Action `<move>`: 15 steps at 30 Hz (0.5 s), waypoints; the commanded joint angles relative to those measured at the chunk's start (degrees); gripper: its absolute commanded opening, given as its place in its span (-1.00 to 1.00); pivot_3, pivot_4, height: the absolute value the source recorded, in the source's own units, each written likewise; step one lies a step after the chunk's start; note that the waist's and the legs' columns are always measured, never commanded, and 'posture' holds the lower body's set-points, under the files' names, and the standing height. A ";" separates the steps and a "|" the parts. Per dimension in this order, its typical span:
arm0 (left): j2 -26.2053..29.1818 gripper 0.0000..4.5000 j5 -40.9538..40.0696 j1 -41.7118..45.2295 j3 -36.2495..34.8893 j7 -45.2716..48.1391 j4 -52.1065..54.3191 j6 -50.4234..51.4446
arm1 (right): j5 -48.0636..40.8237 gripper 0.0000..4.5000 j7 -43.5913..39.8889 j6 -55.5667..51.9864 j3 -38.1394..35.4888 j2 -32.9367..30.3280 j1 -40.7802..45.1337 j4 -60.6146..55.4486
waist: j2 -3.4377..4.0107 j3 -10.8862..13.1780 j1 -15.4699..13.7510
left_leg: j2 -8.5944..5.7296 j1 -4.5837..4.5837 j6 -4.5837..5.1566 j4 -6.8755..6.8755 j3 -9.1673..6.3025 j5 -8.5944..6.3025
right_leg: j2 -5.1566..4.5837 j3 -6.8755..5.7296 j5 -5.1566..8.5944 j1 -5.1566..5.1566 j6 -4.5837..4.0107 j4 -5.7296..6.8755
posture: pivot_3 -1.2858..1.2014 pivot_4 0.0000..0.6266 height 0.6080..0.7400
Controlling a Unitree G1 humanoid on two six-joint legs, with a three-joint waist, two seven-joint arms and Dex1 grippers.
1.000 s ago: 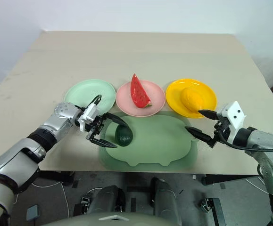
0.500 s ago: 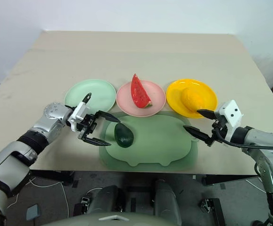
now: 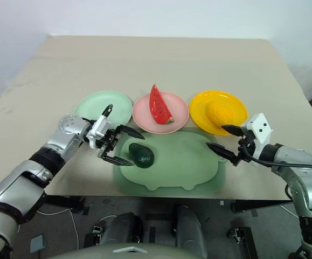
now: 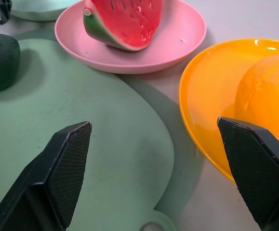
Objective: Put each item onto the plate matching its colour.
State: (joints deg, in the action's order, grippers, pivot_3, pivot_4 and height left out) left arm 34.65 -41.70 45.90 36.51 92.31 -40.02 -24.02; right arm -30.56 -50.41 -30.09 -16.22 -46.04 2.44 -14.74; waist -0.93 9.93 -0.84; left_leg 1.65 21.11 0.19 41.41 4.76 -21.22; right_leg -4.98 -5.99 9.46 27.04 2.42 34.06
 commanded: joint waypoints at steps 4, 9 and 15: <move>-3.42 1.00 3.03 1.06 -0.36 0.19 -3.15 -1.06 | -0.69 0.96 1.20 -0.28 -0.96 0.64 0.08 -1.33 | 0.00 0.00 -0.07 | 0.00 -0.01 0.00 0.04 0.00 0.00 | 0.00 -0.02 0.00 -0.05 0.00 0.00 | 0.03 -0.52 0.89; -6.10 1.00 4.86 0.60 -1.69 0.19 -5.70 -1.00 | -0.28 0.96 1.21 1.12 -1.33 1.13 -1.46 -2.32 | 0.00 0.00 -0.05 | -0.01 -0.04 0.01 0.07 -0.01 -0.01 | -0.01 -0.04 0.00 -0.12 0.00 -0.01 | 0.03 -0.52 0.89; -6.77 1.00 5.77 -0.07 -2.29 0.19 -6.01 -0.94 | 0.83 0.96 -0.82 6.12 -1.43 1.13 -3.40 -2.66 | 0.00 0.00 -0.02 | 0.00 -0.10 0.02 0.07 -0.09 -0.01 | -0.01 -0.04 0.00 -0.16 0.00 0.00 | 0.03 -0.52 0.89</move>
State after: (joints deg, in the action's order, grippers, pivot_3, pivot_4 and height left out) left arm 27.97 -36.01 45.79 35.54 92.30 -46.31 -24.38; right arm -29.93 -50.35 -26.45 -16.24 -44.90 -0.82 -15.63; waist -0.93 9.92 -0.86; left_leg 1.65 20.99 0.21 41.48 4.66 -21.23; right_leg -4.99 -6.03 9.46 26.85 2.42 34.06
